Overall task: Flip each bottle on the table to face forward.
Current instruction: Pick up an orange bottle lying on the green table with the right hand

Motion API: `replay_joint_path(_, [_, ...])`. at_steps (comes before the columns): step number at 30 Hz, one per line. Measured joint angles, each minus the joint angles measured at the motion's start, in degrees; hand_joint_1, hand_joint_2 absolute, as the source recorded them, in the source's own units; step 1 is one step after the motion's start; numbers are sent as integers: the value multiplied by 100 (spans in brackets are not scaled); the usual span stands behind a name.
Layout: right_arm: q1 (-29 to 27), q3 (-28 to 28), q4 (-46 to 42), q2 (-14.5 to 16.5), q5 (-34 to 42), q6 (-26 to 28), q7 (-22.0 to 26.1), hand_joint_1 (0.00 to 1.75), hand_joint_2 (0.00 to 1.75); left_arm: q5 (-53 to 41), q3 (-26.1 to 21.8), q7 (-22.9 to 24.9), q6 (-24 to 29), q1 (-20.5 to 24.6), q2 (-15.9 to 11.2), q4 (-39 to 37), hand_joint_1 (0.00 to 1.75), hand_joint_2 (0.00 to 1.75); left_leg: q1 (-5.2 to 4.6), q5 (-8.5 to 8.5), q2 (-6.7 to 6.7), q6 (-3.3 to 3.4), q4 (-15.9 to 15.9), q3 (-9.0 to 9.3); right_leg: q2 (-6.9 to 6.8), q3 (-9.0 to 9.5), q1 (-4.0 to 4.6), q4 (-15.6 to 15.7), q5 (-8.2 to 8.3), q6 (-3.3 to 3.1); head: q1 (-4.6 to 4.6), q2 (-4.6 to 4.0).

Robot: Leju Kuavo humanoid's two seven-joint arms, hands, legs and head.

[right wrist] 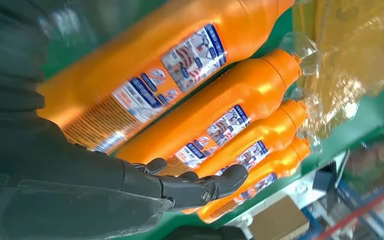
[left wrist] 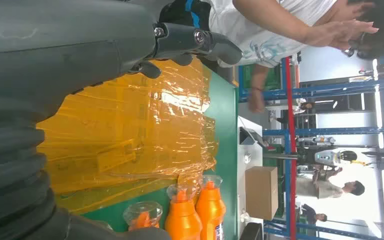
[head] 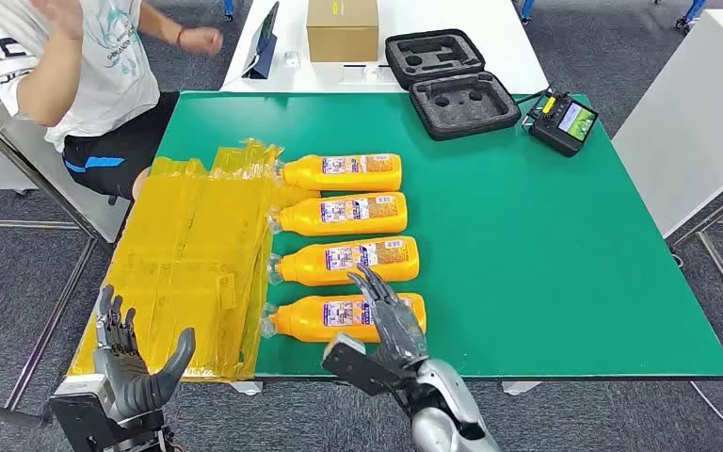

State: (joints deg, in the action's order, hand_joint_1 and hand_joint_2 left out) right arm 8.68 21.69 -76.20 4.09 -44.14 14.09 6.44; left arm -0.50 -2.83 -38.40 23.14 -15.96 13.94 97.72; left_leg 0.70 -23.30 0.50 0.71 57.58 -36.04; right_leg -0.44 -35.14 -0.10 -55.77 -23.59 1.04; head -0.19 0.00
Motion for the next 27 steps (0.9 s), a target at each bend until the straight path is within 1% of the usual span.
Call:
replay_joint_path(6, [566, 231, 353, -110, -16, -421, -383, 0, 175, 0, -18, 92, 1, -3, 0, 49, 0, 175, 0, 4, -1, 3, 1, 1, -1, 2, 0, 0, 1, 0, 0, 0])
replay_joint_path(9, [759, 338, 554, -165, -20, -501, -448, 0, 175, 0, -33, 113, -1, -4, 0, 73, 0, 175, 0, 4, -2, 3, 1, 0, -2, 2, 0, 0, 1, 1, 1, 0])
replay_joint_path(19, [918, 559, 908, -302, -128, -650, -584, 0, 175, 19, -57, 126, -2, -47, 0, 102, 0, 175, -1, 1, -2, 4, 1, -1, -1, 1, 0, 0, 1, 1, 1, 0])
replay_joint_path(27, [1213, 766, 1207, -344, -147, -852, -679, 0, 175, 69, -81, 183, -12, -49, 0, 122, 0, 175, -1, 4, -2, 4, 1, 0, -1, 2, 0, -1, 2, 1, 1, 0])
